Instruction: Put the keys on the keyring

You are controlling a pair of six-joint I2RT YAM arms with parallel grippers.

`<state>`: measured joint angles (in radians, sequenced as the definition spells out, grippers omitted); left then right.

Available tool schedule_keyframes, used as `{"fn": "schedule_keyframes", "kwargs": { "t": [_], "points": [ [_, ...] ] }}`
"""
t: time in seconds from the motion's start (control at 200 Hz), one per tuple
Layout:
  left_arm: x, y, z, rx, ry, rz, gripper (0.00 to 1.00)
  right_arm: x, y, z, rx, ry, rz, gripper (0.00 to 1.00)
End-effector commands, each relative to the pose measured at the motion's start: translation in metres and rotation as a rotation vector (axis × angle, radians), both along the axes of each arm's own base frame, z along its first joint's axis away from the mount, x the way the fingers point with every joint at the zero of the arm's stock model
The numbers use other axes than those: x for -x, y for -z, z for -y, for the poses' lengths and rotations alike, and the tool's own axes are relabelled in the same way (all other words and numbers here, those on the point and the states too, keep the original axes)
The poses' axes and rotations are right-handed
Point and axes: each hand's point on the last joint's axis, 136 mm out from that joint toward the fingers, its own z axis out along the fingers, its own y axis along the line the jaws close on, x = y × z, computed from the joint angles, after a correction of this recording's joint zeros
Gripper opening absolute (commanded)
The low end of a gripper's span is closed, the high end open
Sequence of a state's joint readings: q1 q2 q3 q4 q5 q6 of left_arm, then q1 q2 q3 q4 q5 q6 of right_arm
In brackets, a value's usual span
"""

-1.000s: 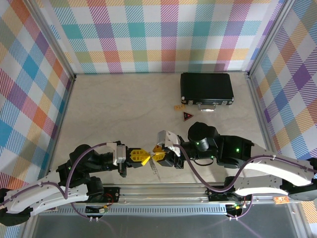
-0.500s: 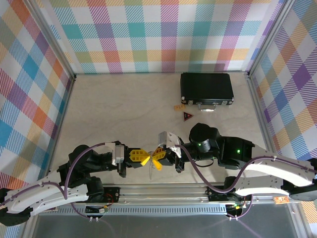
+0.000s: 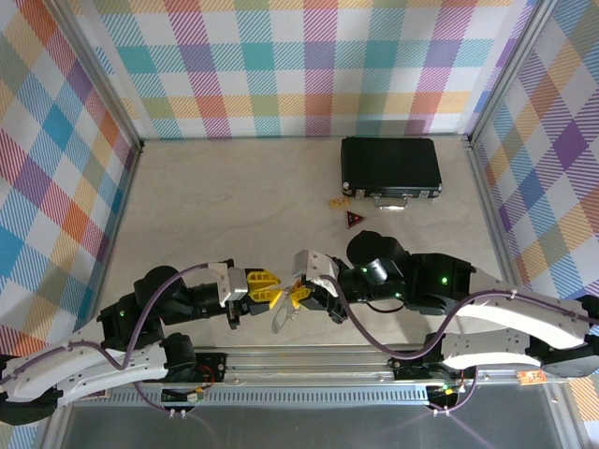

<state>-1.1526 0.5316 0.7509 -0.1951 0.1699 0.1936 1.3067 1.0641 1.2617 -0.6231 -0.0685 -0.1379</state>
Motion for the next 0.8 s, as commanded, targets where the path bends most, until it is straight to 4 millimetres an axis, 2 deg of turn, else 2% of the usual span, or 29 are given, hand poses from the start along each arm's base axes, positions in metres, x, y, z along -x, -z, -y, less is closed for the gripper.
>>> {"fn": "schedule_keyframes", "kwargs": {
  "t": [0.0,0.23,0.25,0.365,0.53,0.685,0.695,0.795],
  "points": [
    [-0.005,0.005,-0.003,-0.056,-0.034,0.009,0.24,0.000,-0.006,0.001,0.034,-0.015,0.034,0.00],
    [0.000,0.007,0.003,-0.067,0.005,-0.008,0.27,-0.003,0.001,-0.001,0.082,-0.012,0.039,0.00],
    [0.001,0.014,0.002,-0.096,0.008,-0.022,0.27,-0.003,0.001,-0.001,0.081,-0.012,0.040,0.00],
    [-0.001,0.020,0.005,-0.115,0.003,-0.031,0.27,-0.002,0.000,-0.002,0.080,-0.021,0.039,0.00],
    [-0.001,0.019,0.007,-0.111,0.011,-0.030,0.19,-0.001,0.000,-0.003,0.078,-0.029,0.036,0.00],
    [0.001,0.020,0.006,-0.104,0.018,-0.033,0.01,0.000,0.002,-0.004,0.086,-0.032,0.030,0.00],
    [0.001,0.015,0.007,-0.087,0.018,-0.026,0.00,0.000,0.002,-0.003,0.088,-0.033,0.029,0.00],
    [0.003,0.007,0.006,-0.035,0.026,-0.019,0.00,0.001,0.003,-0.004,0.089,-0.034,0.026,0.00]
  ]
}}
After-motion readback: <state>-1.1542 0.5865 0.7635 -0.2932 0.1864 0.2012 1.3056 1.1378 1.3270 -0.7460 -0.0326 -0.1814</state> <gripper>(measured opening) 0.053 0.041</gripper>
